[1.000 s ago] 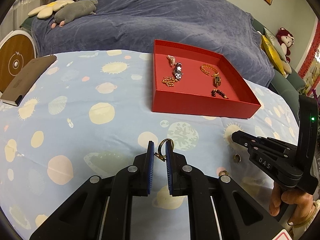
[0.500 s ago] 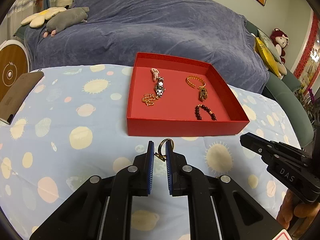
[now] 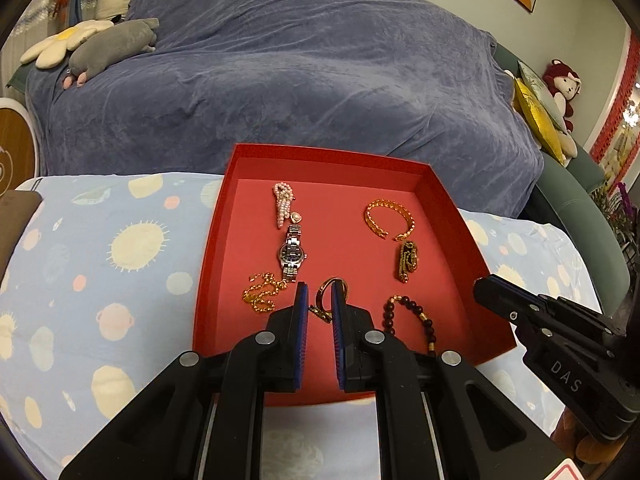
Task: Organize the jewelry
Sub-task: 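Carry both rings into the red box and open both tools, then move the right tool to a gold hoop earring and grasp it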
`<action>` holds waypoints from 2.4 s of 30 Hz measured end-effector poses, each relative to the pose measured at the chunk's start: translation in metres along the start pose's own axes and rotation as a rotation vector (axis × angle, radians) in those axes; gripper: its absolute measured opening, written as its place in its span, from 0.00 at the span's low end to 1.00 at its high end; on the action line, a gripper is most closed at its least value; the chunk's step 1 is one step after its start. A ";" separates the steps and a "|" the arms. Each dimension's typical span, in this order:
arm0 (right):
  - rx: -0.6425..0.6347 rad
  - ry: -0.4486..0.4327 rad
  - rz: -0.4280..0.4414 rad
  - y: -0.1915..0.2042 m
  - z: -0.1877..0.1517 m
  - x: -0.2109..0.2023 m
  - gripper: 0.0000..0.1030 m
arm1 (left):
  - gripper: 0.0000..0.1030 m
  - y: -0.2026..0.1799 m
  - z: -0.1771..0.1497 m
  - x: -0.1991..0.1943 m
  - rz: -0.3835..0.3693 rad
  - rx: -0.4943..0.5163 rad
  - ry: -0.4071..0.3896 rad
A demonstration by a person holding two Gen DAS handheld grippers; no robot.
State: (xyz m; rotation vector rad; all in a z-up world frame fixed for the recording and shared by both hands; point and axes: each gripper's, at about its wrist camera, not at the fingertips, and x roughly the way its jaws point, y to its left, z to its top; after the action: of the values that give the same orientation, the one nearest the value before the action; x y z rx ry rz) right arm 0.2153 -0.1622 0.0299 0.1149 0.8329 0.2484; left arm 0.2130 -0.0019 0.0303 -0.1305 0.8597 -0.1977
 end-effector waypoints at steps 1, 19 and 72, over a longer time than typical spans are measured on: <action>0.008 0.008 0.000 -0.002 0.000 0.007 0.05 | 0.09 -0.001 0.001 0.007 0.006 0.003 0.005; 0.040 -0.052 0.053 -0.006 0.002 -0.033 0.14 | 0.43 0.013 0.010 -0.011 -0.015 -0.063 -0.008; -0.099 0.137 0.014 0.053 -0.139 -0.027 0.31 | 0.53 0.029 -0.137 -0.083 0.061 -0.029 0.103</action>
State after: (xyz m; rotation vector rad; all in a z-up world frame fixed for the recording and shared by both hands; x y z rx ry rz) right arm 0.0859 -0.1176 -0.0332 0.0107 0.9545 0.3129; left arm 0.0598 0.0401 -0.0026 -0.1216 0.9679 -0.1357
